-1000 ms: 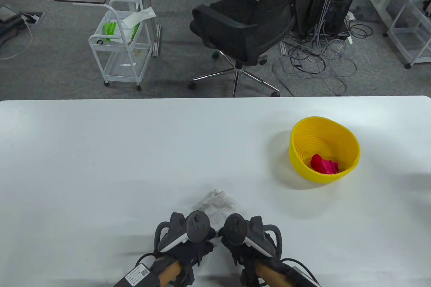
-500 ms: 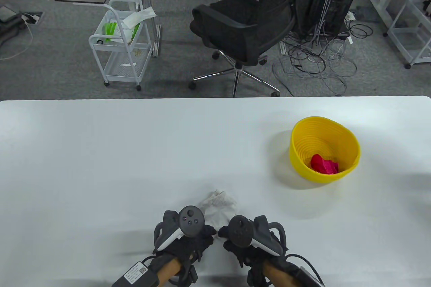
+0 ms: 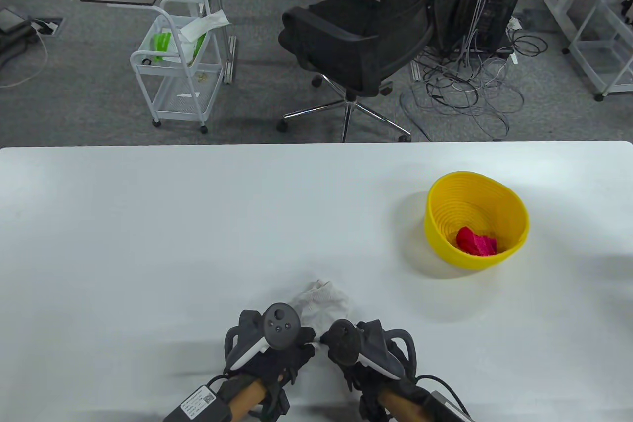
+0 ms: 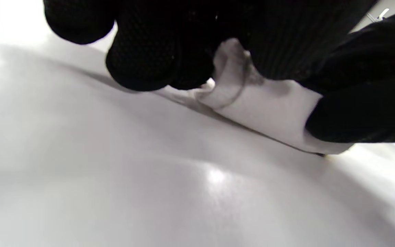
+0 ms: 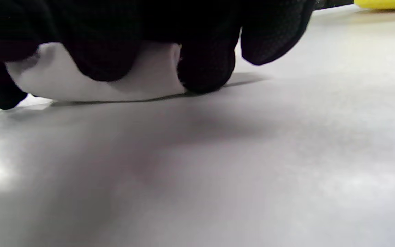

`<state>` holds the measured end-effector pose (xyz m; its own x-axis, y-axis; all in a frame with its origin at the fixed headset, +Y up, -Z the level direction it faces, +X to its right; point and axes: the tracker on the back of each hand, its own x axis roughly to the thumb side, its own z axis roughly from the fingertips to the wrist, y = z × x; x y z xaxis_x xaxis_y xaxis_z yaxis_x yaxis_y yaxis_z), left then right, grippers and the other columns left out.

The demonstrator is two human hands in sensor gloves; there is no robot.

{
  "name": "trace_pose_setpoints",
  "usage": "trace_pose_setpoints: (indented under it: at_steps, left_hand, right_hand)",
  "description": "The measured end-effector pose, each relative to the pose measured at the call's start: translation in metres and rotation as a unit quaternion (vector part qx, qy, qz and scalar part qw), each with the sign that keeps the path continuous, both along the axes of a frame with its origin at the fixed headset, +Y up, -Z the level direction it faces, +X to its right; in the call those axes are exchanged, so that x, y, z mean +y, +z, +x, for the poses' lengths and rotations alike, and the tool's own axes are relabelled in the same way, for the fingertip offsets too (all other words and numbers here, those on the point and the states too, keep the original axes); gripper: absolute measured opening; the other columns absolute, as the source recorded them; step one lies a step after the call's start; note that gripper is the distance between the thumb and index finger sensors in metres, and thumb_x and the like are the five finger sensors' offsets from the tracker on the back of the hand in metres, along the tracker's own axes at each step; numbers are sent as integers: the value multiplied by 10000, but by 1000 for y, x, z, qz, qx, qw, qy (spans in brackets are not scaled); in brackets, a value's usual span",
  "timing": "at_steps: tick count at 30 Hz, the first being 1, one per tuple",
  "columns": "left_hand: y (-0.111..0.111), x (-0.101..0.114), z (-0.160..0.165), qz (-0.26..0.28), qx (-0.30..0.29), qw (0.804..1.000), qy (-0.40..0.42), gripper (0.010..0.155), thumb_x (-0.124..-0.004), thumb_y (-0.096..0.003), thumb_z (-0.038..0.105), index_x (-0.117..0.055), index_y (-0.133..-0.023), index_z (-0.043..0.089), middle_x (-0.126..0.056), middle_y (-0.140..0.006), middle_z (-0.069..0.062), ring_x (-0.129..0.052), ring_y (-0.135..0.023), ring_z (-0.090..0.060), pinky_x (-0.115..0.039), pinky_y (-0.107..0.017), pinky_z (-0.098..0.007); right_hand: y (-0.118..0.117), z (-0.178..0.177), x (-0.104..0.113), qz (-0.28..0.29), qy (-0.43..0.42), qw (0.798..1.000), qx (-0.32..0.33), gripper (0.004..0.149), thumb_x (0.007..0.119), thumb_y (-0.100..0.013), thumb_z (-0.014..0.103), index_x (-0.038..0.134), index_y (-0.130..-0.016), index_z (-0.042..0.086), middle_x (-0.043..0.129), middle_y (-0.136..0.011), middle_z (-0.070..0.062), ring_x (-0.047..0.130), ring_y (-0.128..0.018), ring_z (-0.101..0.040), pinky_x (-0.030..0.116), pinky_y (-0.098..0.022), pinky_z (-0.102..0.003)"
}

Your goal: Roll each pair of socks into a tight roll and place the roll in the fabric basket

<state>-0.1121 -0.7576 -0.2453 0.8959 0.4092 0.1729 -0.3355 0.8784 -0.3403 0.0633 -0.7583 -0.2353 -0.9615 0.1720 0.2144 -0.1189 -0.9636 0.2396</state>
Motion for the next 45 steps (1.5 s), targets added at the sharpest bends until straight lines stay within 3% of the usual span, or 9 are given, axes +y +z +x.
trace_pose_setpoints:
  at_steps: [10,13,15,20,26,31,34,40,45]
  left_hand:
    - [-2,-8,5,-17,-18,999,-20,442,-815,-382,423,-945,-770,256,-976,-667,-34,-963,-505,-236,-725,-515,-492]
    - [-2,-8,6,-15,-19,999,-28,439,-797,-390,422,-938,-771,255,-976,-659,-39,-961,-496,-235,-725,-511,-493]
    - [-2,-8,7,-13,-18,999,-31,438,-791,-392,425,-936,-769,255,-979,-650,-40,-964,-486,-234,-728,-506,-493]
    - [-1,-8,7,-2,-15,999,-33,439,-785,-391,439,-938,-759,255,-983,-633,-36,-967,-466,-231,-734,-496,-490]
    - [0,-6,6,-7,-9,999,-30,487,-781,-384,463,-924,-791,239,-975,-670,-47,-971,-494,-242,-735,-502,-495]
    - [6,8,4,44,-1,999,-21,534,-831,-361,471,-863,-867,304,-907,-798,-28,-942,-617,-239,-712,-545,-489]
    - [8,6,7,33,-12,999,-36,504,-849,-356,481,-903,-840,349,-918,-791,-31,-948,-610,-244,-715,-542,-492]
    - [6,-5,11,21,-17,998,-62,566,-895,-325,488,-873,-857,298,-903,-799,-22,-930,-609,-239,-709,-549,-486]
    - [5,-4,12,33,-21,997,-67,517,-937,-318,424,-909,-816,287,-964,-724,-7,-979,-537,-216,-753,-512,-477]
  right_hand:
    - [0,0,9,-20,1,1000,17,427,824,-415,402,832,-841,373,937,-830,81,966,-735,-156,743,-614,-504]
    - [6,1,27,52,-13,998,30,440,852,-402,408,826,-841,397,901,-881,103,936,-790,-158,735,-627,-503]
    - [10,-1,35,70,-10,996,48,409,866,-395,408,864,-803,398,910,-870,106,940,-785,-154,735,-630,-499]
    - [13,-9,18,25,32,997,68,418,853,-401,413,856,-818,384,900,-885,105,929,-803,-162,730,-632,-507]
    - [5,-2,6,-16,9,999,36,463,857,-403,413,796,-862,394,841,-940,106,895,-839,-175,719,-640,-513]
    - [5,-5,1,-9,25,999,27,510,880,-389,425,762,-885,390,817,-958,106,883,-844,-176,713,-645,-513]
    - [5,-6,-1,-4,27,999,22,520,887,-385,425,760,-888,388,814,-955,107,877,-838,-174,711,-646,-511]
    - [5,-6,-3,6,24,1000,12,515,883,-386,422,763,-887,393,821,-938,116,878,-818,-163,710,-649,-505]
    - [3,-4,-1,5,4,1000,5,466,873,-396,401,800,-856,396,864,-896,118,909,-790,-145,719,-645,-499]
